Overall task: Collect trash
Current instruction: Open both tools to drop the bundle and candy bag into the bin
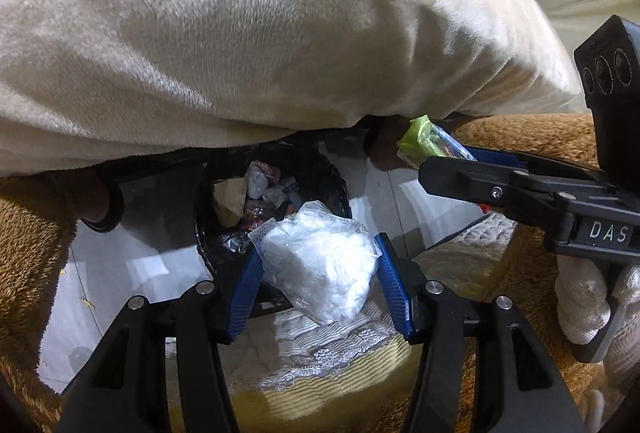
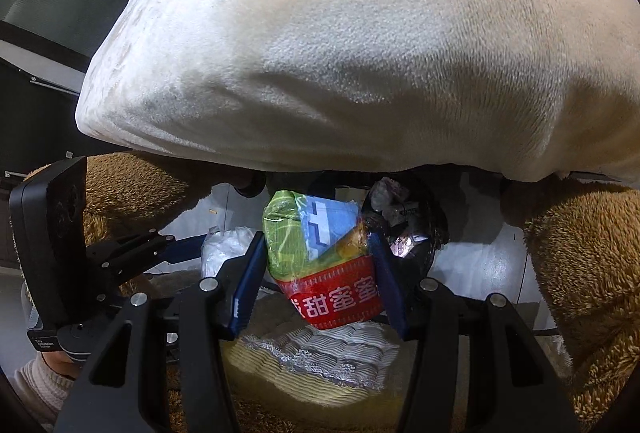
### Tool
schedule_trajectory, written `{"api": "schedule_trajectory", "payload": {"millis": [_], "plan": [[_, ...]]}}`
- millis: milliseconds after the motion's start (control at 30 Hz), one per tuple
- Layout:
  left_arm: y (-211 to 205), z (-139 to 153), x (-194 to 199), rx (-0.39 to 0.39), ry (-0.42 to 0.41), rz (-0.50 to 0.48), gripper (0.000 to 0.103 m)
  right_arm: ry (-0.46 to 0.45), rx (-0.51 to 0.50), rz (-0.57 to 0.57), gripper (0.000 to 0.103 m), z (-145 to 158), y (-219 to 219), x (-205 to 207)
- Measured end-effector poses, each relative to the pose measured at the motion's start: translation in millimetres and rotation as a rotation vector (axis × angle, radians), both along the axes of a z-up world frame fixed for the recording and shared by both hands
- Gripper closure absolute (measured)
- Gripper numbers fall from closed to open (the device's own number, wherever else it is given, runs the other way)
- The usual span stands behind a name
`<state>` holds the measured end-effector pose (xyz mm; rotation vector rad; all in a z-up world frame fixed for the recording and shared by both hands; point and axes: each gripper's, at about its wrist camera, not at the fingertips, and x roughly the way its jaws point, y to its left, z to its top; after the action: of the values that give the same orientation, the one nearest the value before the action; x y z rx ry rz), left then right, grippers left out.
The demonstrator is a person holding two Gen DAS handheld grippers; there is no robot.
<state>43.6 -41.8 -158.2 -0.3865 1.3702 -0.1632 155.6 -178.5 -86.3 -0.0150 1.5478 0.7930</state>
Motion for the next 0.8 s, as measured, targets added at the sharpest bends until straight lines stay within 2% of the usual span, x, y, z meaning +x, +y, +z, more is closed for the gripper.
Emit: {"api": "schedule_trajectory", "payload": {"millis": [200, 367, 433, 467, 500, 800], "plan": [[-6.2, -6.6, 3.0, 0.009, 0.028, -0.022, 0.049, 0.039, -0.016, -0.016, 0.05, -8.4, -2.7, 0.1], [-4.0, -9.5, 1.3, 0.006, 0.034, -0.012, 0.047, 0.036, 0.0, -0.015, 0.049, -6.7, -1.7, -1.3], [-2.0, -10.4, 0.7, -0.001, 0.039, -0.007, 0.038, 0.039, 0.009, -0.011, 0.047, -6.3, -0.6, -1.6], [-1.1, -9.8, 0.8, -0.001, 0.035, -0.002, 0.033, 0.036, 0.009, -0.012, 0.04, -6.1, -0.6, -1.5], [-0.2, -9.1, 0.2, 0.0, 0.029, 0.002, 0.032, 0.032, 0.01, -0.019, 0.036, -5.6, -1.7, -0.7], [0.5, 3.7, -3.4, 0.034, -0.032, 0.011, 0.032, 0.007, 0.035, -0.041, 0.036, 1.8, -8.2, 2.5]]}}
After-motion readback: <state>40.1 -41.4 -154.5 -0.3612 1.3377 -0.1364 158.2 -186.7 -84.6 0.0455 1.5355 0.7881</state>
